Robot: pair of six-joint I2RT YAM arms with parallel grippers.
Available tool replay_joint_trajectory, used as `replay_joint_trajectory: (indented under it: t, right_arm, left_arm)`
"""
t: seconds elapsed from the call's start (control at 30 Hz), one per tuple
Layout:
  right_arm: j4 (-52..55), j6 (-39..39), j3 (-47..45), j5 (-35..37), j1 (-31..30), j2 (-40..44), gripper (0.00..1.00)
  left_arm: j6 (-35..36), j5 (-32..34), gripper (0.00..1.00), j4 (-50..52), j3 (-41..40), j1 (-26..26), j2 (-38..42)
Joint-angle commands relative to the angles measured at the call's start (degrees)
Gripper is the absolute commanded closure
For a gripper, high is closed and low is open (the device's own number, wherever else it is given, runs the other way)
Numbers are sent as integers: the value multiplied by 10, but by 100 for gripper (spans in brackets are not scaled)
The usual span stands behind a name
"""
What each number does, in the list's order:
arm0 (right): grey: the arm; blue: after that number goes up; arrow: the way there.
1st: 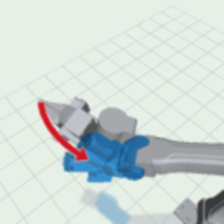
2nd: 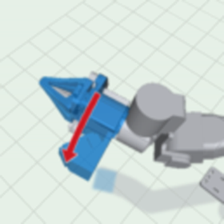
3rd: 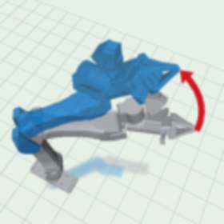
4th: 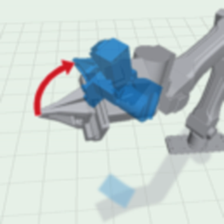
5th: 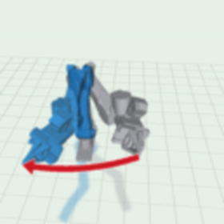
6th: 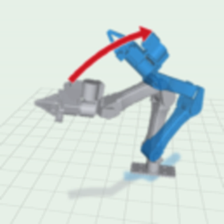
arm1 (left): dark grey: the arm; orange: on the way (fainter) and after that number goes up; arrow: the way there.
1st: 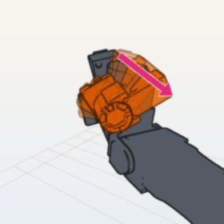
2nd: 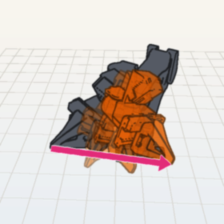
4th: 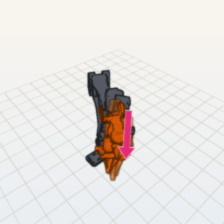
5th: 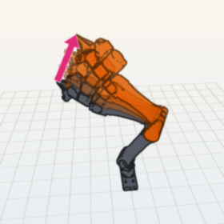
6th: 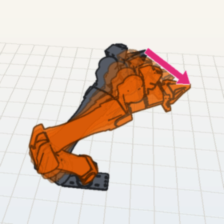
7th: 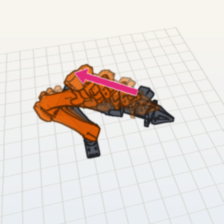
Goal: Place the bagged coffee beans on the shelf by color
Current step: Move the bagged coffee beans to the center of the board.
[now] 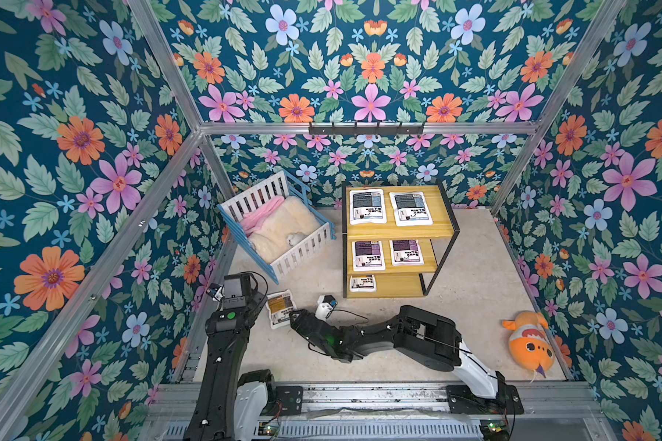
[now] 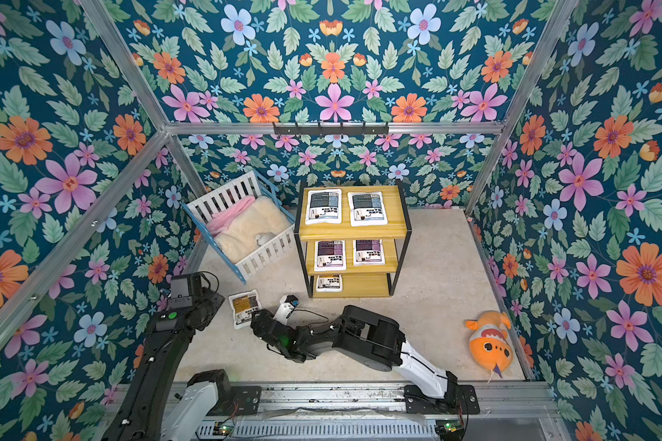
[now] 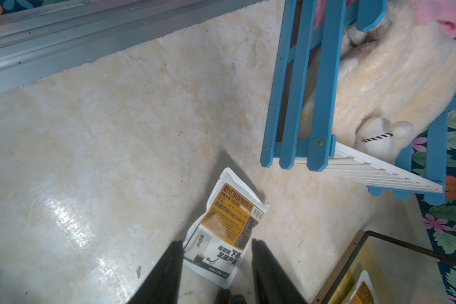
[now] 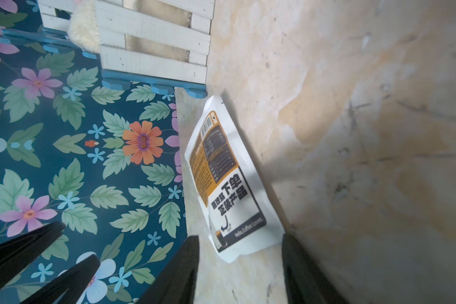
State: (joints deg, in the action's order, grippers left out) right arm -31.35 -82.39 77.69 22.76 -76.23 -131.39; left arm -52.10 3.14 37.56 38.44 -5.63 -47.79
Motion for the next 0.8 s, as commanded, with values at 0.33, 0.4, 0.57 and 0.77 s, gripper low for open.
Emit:
replay_joint_trajectory:
  t: [0.33, 0.4, 0.57, 0.77]
  right_arm:
    - [10, 12, -19, -26, 10, -5, 42]
    - [8, 16, -9, -30, 16, -13, 50]
    - [-2, 33, 22, -41, 23, -34, 65]
    - [-65, 35, -22, -38, 23, -1, 100]
  left_arm:
    - [6, 0, 51, -7, -24, -1, 1]
    - [8, 2, 51, -4, -23, -1, 3]
    - [11, 5, 51, -3, -20, -2, 2]
    - [17, 5, 51, 7, -13, -2, 12]
